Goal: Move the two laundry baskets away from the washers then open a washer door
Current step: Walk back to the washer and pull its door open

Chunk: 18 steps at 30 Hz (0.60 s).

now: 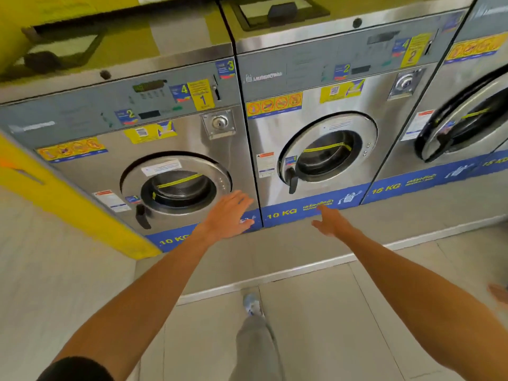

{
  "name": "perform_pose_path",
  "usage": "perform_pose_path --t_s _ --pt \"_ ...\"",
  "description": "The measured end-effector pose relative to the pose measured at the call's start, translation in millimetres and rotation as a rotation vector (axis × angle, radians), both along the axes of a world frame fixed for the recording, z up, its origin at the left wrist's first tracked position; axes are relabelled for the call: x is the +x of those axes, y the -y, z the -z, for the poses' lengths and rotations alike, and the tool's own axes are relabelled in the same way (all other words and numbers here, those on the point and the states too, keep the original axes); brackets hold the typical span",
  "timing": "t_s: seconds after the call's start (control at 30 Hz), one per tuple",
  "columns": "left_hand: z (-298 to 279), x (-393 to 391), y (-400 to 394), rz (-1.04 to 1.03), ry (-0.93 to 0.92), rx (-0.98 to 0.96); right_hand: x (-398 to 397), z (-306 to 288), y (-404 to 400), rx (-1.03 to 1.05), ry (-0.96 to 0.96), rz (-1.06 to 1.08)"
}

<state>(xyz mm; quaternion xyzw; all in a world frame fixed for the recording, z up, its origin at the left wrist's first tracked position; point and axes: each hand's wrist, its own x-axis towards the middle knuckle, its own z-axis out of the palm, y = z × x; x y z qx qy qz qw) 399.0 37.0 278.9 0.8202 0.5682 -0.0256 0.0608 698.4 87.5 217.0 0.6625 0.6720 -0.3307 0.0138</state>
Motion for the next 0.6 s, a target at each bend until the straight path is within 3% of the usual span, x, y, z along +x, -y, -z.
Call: perform_pose_path --t_s 0.3,0.6 --pt "25.0 -8.0 -257.0 0.463 -0.369 0.049 -63.1 71.6 -173.9 -0.072 -0.094 0.250" --pt "49.1 -20.6 -348.4 0.729 -0.710 0.391 -95.7 124.0 -265.4 -0.090 -0.216 0.380"
